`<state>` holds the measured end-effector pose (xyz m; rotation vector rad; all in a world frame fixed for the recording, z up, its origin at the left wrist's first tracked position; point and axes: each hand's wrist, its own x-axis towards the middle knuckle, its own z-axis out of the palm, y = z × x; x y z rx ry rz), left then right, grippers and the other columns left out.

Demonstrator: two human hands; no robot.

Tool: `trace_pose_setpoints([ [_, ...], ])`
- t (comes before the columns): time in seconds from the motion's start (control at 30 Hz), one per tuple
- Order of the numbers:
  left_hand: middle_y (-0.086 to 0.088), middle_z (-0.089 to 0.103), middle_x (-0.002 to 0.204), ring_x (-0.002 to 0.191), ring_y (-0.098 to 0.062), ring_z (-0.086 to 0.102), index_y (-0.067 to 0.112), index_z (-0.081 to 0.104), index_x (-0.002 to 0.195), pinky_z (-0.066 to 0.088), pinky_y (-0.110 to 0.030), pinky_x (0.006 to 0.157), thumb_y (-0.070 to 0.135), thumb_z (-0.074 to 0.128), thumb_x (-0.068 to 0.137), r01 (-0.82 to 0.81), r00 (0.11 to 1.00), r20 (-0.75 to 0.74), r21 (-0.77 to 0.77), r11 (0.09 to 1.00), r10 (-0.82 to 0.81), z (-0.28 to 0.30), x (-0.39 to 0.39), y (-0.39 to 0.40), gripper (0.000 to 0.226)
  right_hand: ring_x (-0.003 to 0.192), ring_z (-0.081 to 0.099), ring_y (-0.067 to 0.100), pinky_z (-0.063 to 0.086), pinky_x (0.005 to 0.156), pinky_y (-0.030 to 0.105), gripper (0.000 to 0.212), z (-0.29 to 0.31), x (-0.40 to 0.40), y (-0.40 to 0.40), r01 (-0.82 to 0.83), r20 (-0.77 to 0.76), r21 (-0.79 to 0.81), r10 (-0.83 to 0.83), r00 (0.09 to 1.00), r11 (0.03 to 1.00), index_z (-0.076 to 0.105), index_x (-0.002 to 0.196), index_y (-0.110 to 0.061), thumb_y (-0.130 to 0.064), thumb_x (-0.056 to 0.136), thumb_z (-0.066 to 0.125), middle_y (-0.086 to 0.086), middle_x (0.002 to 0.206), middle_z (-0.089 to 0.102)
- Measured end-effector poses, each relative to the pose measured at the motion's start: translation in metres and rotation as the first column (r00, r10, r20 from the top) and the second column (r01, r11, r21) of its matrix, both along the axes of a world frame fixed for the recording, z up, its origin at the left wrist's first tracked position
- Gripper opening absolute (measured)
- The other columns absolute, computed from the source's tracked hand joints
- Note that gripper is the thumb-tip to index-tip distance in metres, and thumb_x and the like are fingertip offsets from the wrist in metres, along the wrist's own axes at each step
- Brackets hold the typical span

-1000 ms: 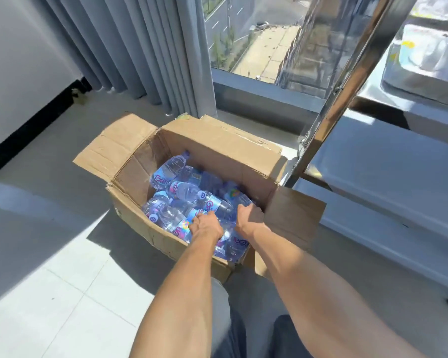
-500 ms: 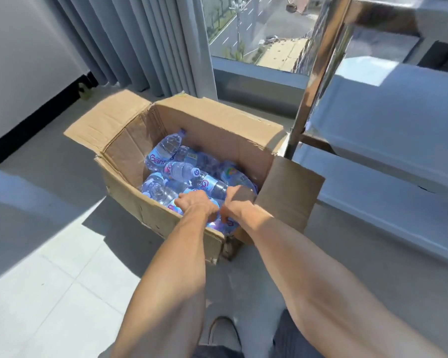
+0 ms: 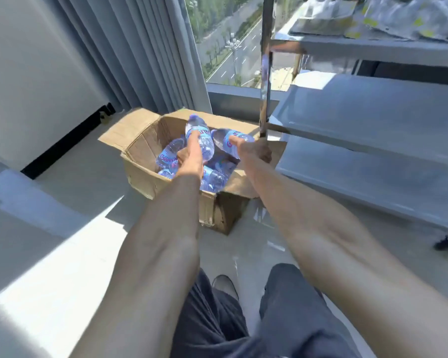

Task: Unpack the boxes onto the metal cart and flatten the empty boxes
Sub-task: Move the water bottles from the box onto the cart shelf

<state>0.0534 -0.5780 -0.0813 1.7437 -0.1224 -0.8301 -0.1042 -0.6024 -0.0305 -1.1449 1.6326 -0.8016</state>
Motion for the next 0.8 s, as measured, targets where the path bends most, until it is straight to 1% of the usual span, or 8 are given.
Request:
trace_pose_setpoints([
  [0.07, -0.005, 0.066, 0.113, 0.097, -0.025, 0.067, 0.014, 0.060, 0.118, 0.053, -0.042, 0.092, 0.075, 0.068, 0.054, -0.041, 0.994, -0.106, -0.144, 0.989, 0.026, 0.034, -0.051, 0.020, 0.089, 0.117, 0.060, 0.025, 0.044, 0.090, 0.029, 0.080, 0.008, -0.026, 0.017, 0.080, 0.125, -0.017, -0.077, 0.989, 0.997, 0.053, 0.131, -0.010, -0.055, 0.070, 0.080, 0.006, 0.130, 0.062],
  [0.17, -0.007, 0.070, 0.103, 0.083, -0.023, 0.070, 0.016, 0.065, 0.100, 0.057, -0.036, 0.072, 0.053, 0.067, 0.069, -0.018, 0.984, -0.171, -0.411, 0.911, -0.057, 0.067, -0.128, 0.051, 0.049, 0.114, 0.061, 0.027, 0.047, 0.092, 0.033, 0.080, 0.004, -0.061, 0.041, 0.150, 0.292, 0.009, -0.146, 0.945, 0.989, 0.054, 0.129, -0.012, -0.056, 0.068, 0.081, 0.007, 0.125, 0.063],
  [0.27, 0.002, 0.072, 0.069, 0.060, -0.011, 0.069, 0.018, 0.072, 0.094, 0.051, -0.026, 0.066, 0.039, 0.059, 0.088, 0.094, 0.950, -0.201, -0.543, 0.835, -0.238, 0.063, -0.186, 0.083, 0.026, 0.098, 0.066, 0.025, 0.054, 0.088, 0.039, 0.077, -0.008, -0.103, 0.065, 0.260, 0.419, 0.027, -0.247, 0.874, 0.965, 0.065, 0.107, -0.013, -0.066, 0.053, 0.081, 0.005, 0.105, 0.069],
  [0.33, 0.004, 0.068, 0.056, 0.052, -0.007, 0.065, 0.008, 0.066, 0.108, 0.049, -0.019, 0.060, 0.025, 0.060, 0.082, 0.091, 0.940, -0.226, -0.553, 0.828, -0.254, 0.055, -0.213, 0.098, 0.032, 0.077, 0.063, 0.021, 0.057, 0.077, 0.042, 0.077, -0.017, -0.138, 0.079, 0.326, 0.511, 0.008, -0.284, 0.812, 0.945, 0.062, 0.090, -0.013, -0.069, 0.040, 0.079, 0.004, 0.088, 0.067],
  [0.47, 0.000, 0.071, 0.071, 0.068, -0.016, 0.068, 0.017, 0.059, 0.093, 0.052, -0.034, 0.072, 0.028, 0.040, 0.099, 0.096, 0.838, -0.389, -0.584, 0.806, -0.382, 0.041, -0.270, 0.121, 0.024, 0.056, 0.051, 0.014, 0.042, 0.053, 0.026, 0.067, -0.018, -0.211, 0.116, 0.329, 0.667, -0.074, -0.199, 0.718, 0.941, 0.050, 0.083, -0.015, -0.057, 0.043, 0.082, 0.005, 0.073, 0.057],
  [0.53, -0.002, 0.067, 0.080, 0.076, -0.018, 0.064, 0.016, 0.058, 0.092, 0.052, -0.037, 0.079, 0.031, 0.045, 0.100, 0.134, 0.787, -0.425, -0.591, 0.796, -0.448, 0.042, -0.286, 0.129, 0.021, 0.060, 0.058, 0.012, 0.046, 0.058, 0.027, 0.060, -0.016, -0.238, 0.129, 0.301, 0.695, -0.117, -0.138, 0.705, 0.947, 0.055, 0.094, -0.014, -0.050, 0.052, 0.079, 0.002, 0.076, 0.063],
  [0.63, -0.008, 0.061, 0.088, 0.081, -0.023, 0.060, 0.008, 0.064, 0.095, 0.052, -0.033, 0.071, 0.038, 0.075, 0.063, 0.194, 0.754, -0.304, -0.743, 0.640, -0.582, 0.045, -0.306, 0.142, 0.045, 0.076, 0.066, 0.016, 0.053, 0.069, 0.032, 0.043, -0.005, -0.270, 0.141, 0.218, 0.683, -0.235, 0.001, 0.731, 0.947, 0.059, 0.111, -0.015, -0.033, 0.072, 0.064, 0.001, 0.087, 0.070],
  [0.8, -0.011, 0.064, 0.100, 0.090, -0.027, 0.061, 0.007, 0.060, 0.112, 0.050, -0.036, 0.073, 0.034, 0.048, 0.083, 0.391, 0.760, -0.082, -0.735, 0.554, -0.645, 0.047, -0.309, 0.161, 0.041, 0.085, 0.062, 0.025, 0.050, 0.071, 0.035, 0.047, -0.009, -0.295, 0.168, 0.196, 0.724, -0.227, 0.030, 0.689, 0.954, 0.062, 0.106, -0.010, -0.041, 0.071, 0.059, 0.011, 0.094, 0.064],
])
